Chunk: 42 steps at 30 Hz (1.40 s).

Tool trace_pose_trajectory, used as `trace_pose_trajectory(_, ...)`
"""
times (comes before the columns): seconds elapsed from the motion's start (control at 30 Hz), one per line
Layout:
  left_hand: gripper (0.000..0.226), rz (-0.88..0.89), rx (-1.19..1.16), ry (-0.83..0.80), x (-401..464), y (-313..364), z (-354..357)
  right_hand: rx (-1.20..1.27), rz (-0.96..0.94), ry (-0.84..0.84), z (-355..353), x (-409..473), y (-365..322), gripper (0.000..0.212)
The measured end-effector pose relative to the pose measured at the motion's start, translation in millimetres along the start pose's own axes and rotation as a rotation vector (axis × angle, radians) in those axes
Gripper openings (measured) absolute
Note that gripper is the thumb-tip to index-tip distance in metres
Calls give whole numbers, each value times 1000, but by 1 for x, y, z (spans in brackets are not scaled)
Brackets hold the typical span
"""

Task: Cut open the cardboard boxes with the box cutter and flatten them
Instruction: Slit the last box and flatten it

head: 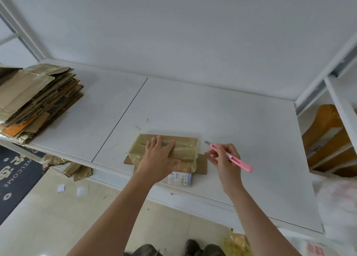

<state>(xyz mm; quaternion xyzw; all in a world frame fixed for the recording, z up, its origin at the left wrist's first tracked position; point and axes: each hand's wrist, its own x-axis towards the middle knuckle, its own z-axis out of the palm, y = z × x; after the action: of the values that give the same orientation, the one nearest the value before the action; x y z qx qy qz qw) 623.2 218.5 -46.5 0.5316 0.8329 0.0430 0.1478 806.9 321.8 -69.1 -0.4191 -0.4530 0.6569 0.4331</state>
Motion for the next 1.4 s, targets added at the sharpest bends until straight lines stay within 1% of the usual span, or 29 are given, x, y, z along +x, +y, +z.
trace_pose_trajectory(0.13,58,-24,-175,-84,0,-6,-11,-3,40,15,9,-4,9,16)
trace_pose_trajectory(0.23,55,-38,-293,-87,-6,-11,-13,-4,48,14,13,-7,14,15)
trace_pose_trajectory(0.3,54,-43,-319,-70,-9,-12,-12,-6,28,11,14,-10,16,15)
trace_pose_trajectory(0.63,56,-55,-317,-58,-11,-10,-12,-123,-62,9,18,-10,16,18)
trace_pose_trajectory(0.77,56,-52,-314,-58,-11,-10,-12,-194,-132,10,21,-13,16,17)
trace_pose_trajectory(0.97,55,-46,-316,-50,-10,-11,-10,-258,-169,27,22,-14,17,18)
trace_pose_trajectory(1.03,55,-44,-322,-46,-10,-11,-8,-316,-218,17,21,-13,16,18)
trace_pose_trajectory(1.2,54,-36,-312,-55,-10,-11,-6,-480,-334,-117,14,-8,7,19)
trace_pose_trajectory(1.3,52,-39,-308,-58,-10,-11,-4,-524,-337,-171,9,-8,3,23)
trace_pose_trajectory(1.4,51,-34,-274,-68,-10,-10,-4,-544,-353,-205,6,-11,2,23)
